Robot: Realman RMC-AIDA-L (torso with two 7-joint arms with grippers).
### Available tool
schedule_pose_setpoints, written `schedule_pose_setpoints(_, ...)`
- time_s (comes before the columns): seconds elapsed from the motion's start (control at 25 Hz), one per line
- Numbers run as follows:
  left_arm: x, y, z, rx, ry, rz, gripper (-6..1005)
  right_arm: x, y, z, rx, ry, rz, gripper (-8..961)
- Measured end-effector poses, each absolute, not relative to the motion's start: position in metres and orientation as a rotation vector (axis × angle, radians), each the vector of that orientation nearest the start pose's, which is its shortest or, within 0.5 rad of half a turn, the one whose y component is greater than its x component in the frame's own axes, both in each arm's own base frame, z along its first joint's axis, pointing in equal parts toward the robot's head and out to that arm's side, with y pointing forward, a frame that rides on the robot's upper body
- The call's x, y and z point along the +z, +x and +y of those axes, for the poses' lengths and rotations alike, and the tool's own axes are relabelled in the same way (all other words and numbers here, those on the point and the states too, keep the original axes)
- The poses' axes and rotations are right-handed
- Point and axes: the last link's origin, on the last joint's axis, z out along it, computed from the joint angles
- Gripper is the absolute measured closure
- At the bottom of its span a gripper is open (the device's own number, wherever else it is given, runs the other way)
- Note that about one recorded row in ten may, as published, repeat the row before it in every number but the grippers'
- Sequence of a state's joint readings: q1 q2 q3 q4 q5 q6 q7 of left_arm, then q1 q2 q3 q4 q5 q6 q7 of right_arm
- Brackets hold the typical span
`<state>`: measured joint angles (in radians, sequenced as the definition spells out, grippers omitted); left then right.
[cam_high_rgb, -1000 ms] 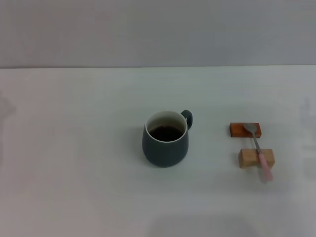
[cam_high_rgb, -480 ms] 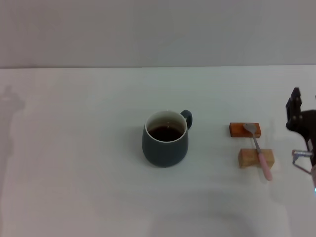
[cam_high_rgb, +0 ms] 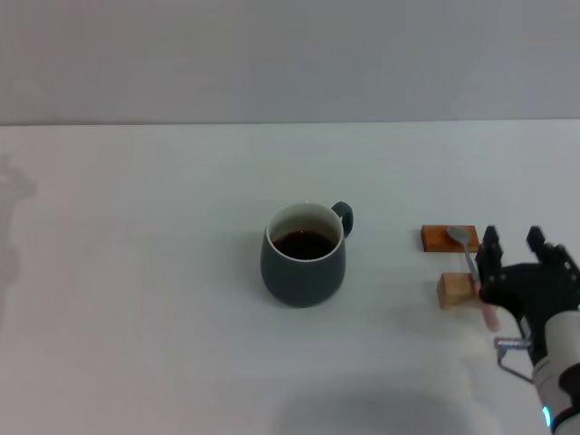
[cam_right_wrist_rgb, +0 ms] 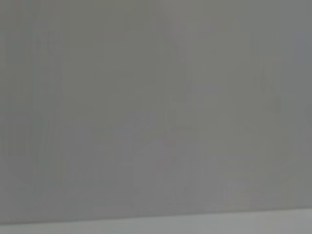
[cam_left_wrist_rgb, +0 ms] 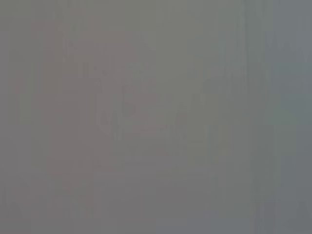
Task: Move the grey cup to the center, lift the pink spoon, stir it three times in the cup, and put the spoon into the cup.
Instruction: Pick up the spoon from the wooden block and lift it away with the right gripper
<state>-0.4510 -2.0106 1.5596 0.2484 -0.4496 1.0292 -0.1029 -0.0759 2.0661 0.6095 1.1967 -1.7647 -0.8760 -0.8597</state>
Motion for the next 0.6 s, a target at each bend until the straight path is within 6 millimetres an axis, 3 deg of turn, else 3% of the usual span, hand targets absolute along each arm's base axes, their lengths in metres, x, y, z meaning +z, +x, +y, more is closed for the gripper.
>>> schedule_pose_setpoints(0.6, 0.09, -0.358, 0.37, -0.633, -1.234, -0.521, 1001, -0.097, 0.243, 0.2, 0.461, -1.591, 0.812, 480)
